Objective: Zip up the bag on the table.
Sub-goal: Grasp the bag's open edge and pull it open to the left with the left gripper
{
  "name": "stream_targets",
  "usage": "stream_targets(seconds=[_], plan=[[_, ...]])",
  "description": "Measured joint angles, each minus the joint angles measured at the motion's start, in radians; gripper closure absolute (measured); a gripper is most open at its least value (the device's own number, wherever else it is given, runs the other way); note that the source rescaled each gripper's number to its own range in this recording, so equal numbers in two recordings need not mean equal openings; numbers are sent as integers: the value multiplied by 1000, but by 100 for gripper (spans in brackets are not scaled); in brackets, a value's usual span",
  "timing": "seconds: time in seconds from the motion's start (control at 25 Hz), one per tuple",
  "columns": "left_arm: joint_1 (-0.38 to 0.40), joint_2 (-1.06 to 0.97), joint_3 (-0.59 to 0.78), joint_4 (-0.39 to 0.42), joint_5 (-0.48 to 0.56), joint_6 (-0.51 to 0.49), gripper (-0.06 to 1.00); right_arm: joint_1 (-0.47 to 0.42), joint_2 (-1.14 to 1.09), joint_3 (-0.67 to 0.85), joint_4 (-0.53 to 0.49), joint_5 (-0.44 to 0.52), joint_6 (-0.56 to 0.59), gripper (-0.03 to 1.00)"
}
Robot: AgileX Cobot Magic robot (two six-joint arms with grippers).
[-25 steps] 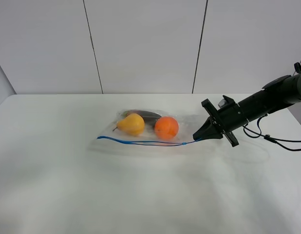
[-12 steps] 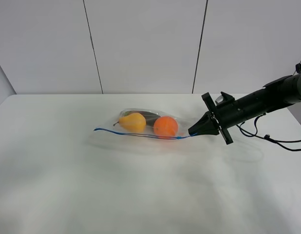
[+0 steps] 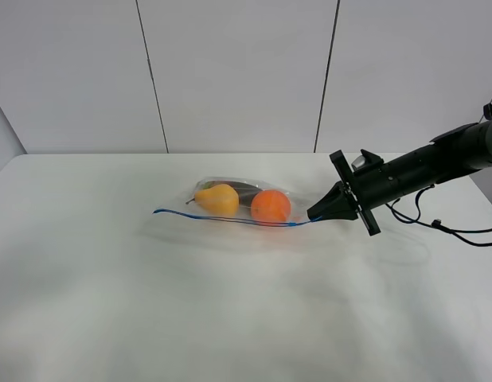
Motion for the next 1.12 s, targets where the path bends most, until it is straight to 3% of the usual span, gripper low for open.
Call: stream_targets(seconds=[0.16, 0.36, 0.56, 0.72, 0.8, 0.96, 1.12], plan=[[0, 46, -43, -3, -69, 0, -6, 0, 0, 0, 0, -4, 0, 97], [0, 321, -191, -35, -152, 15, -6, 0, 0, 0, 0, -4, 0, 97], [0, 663, -358, -112, -181, 192, -6, 0, 0, 0, 1, -6, -3, 97], [0, 902, -478, -202, -212, 455, -6, 0, 0, 0, 1, -6, -3, 97], [0, 996, -517, -259, -242, 640, -6, 0, 0, 0, 1, -7, -3, 97], [0, 1147, -531, -439, -341, 1032, -6, 0, 0, 0, 1, -8, -3, 97], [-25, 1243, -531, -639, -401, 1315, -6, 0, 0, 0, 3, -8, -3, 97]])
